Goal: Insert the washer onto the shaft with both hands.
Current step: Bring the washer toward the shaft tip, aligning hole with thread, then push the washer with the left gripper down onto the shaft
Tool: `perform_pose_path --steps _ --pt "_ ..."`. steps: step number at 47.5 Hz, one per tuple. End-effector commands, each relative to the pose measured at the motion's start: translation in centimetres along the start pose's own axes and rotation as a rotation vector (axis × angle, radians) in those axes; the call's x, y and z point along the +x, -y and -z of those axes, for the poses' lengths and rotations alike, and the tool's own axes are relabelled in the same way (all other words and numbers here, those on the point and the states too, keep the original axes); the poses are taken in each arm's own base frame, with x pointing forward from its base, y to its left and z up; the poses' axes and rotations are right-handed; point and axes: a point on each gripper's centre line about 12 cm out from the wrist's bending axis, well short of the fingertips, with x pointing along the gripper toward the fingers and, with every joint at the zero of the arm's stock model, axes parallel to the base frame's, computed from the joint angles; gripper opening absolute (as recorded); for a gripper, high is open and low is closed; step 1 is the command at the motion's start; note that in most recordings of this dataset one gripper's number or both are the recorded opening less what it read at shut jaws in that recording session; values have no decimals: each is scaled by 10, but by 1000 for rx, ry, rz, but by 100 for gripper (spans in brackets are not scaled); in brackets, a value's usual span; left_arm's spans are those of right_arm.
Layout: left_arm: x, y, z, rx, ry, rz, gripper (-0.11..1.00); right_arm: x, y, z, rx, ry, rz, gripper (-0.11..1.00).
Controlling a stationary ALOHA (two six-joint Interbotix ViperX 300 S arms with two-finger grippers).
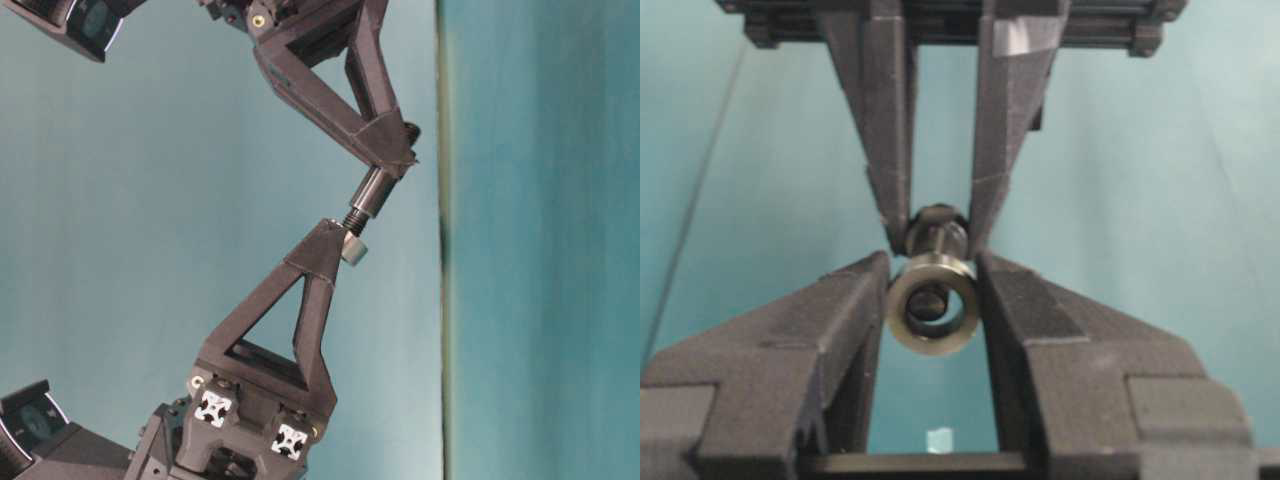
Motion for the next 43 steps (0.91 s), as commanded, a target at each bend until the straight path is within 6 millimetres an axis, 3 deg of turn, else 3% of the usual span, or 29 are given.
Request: perform_pose_path --steps 1,43 --pt "1 3 -8 3 26 8 35 -1 1 -11 13 33 3 1" --pt "20 5 0 6 0 13 34 1 -3 -9 15 25 -8 1"
